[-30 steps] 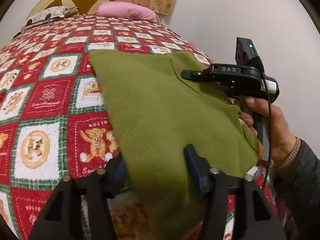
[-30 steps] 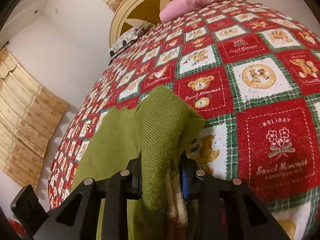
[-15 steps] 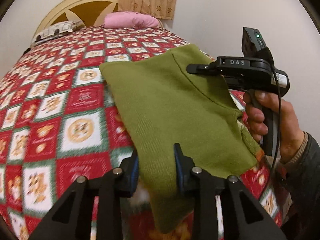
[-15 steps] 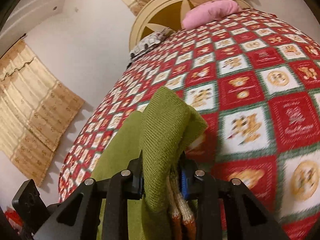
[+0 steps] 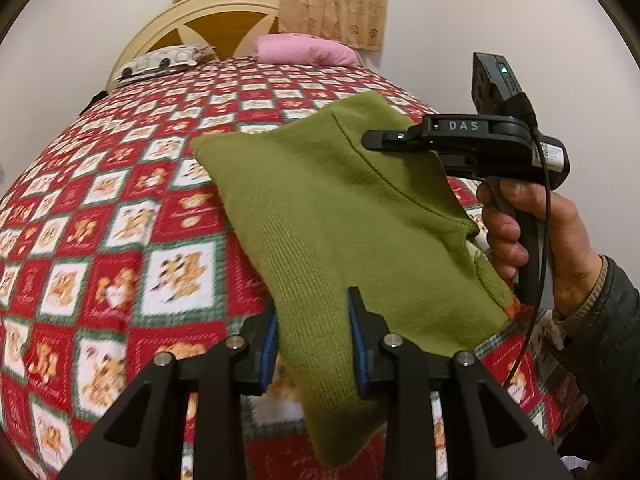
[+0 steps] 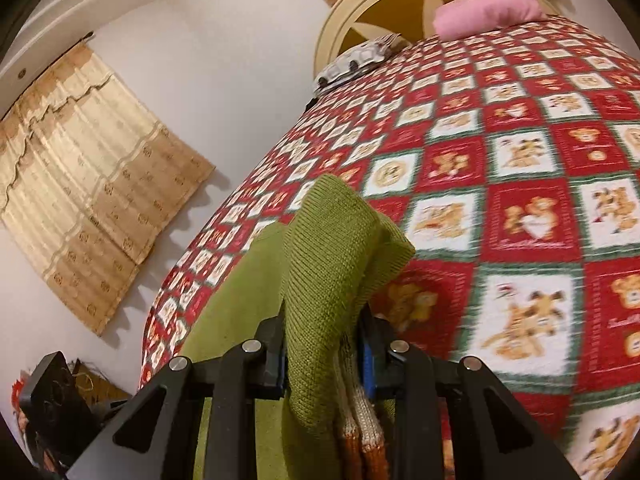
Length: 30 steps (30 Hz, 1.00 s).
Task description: Fold small clothes
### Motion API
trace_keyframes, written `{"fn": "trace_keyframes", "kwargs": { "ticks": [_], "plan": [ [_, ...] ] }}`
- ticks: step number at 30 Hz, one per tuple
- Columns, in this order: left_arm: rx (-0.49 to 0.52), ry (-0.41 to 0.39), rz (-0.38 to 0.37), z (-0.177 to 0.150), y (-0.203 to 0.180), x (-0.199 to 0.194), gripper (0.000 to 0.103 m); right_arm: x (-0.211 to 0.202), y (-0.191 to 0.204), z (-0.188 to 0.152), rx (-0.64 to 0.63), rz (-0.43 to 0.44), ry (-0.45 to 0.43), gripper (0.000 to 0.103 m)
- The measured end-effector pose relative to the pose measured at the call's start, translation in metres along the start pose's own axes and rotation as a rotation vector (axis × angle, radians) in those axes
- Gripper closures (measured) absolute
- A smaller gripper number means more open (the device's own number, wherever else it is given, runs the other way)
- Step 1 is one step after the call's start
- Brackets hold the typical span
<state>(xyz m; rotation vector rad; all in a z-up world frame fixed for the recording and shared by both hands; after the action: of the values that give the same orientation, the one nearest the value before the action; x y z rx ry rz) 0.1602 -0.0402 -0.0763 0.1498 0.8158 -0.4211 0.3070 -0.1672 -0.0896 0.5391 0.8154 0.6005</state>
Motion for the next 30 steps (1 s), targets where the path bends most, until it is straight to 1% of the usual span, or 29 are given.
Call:
{"fn": "trace_keyframes", "kwargs": {
  "ticks": [13,19,25,30],
  "plan": [
    [-0.062,-0.033,0.062,-0.029,0.047,-0.037,0.071,0.05,0.053,-0.019,-0.044,0.068,0.07,0.076],
    [-0.09,-0.05,0.133,-0.043,0.075,-0.054,0.071,0.089,0.087,-0.024,-0.074,0.115,0.128,0.076],
    [-0.152,-0.059,0.185,-0.061,0.104,-0.065,0.072,0.137,0.119,-0.043,-0.098,0.152,0.201,0.076],
    [-0.185,-0.031,0.219,-0.079,0.127,-0.06,0.071,0.169,0.131,-0.051,-0.085,0.159,0.239,0.076]
  ]
}}
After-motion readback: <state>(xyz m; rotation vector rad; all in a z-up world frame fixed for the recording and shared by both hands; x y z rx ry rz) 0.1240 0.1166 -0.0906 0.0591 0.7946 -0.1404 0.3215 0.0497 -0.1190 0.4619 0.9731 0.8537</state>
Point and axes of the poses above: each gripper's, at about its wrist camera, not at the fingertips, and x roughly the way its jaws point, y to its left, z to its top, the point moved 6 cm from there along x, roughly the way its jaws point, and after that the axes turned 6 degrees about x, right-handed, at the moved point
